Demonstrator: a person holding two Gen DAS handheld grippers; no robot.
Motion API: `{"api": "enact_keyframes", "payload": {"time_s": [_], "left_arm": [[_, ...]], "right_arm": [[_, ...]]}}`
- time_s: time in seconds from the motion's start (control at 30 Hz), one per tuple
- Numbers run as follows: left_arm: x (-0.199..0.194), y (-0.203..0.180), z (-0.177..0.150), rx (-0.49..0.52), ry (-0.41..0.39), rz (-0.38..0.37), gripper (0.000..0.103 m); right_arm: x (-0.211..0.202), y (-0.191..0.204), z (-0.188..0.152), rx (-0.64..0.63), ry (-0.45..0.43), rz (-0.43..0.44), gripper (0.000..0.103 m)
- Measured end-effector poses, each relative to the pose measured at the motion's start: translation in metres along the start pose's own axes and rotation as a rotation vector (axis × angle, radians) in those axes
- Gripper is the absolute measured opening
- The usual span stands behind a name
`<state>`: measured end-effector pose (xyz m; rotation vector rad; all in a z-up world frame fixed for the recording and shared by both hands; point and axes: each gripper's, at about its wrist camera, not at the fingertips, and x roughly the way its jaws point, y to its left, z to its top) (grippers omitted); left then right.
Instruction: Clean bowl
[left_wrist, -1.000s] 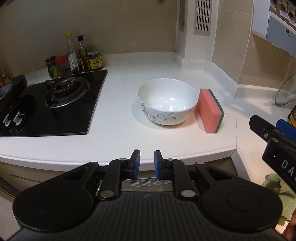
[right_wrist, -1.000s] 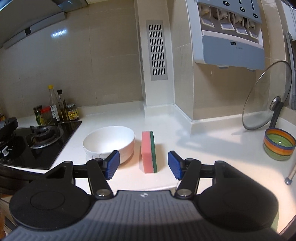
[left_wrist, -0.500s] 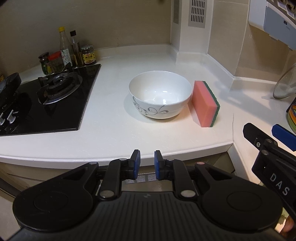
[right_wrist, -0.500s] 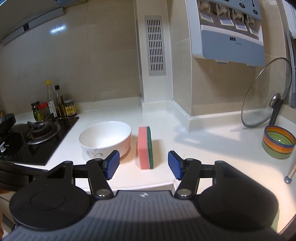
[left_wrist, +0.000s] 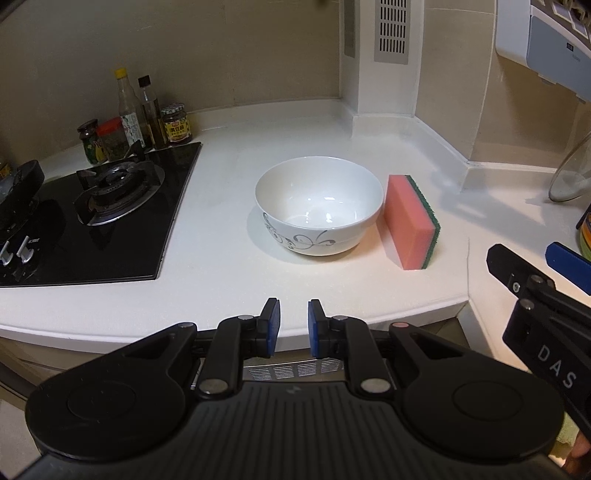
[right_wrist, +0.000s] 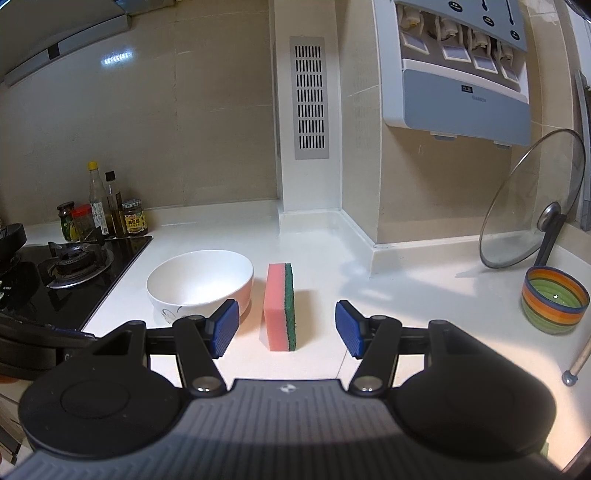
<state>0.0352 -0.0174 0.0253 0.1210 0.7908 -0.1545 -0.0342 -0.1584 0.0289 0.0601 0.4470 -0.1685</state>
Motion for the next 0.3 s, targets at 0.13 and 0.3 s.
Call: {"api": "enact_keyframes", "payload": {"time_s": [0.13, 0.3], "left_arm": [[0.0003, 0.0000, 0.0016, 0.008, -0.014, 0.011, 0.018], [0.0035, 0.0009, 0.0033, -0.001, 0.009, -0.003, 0.018]], "right_arm": [[0.0022, -0.0009, 0.0002, -0.002, 0.008, 0.003, 0.054], [0.0034, -0.0034, 0.0005, 0.003, 0.009, -0.001, 0.054]]}}
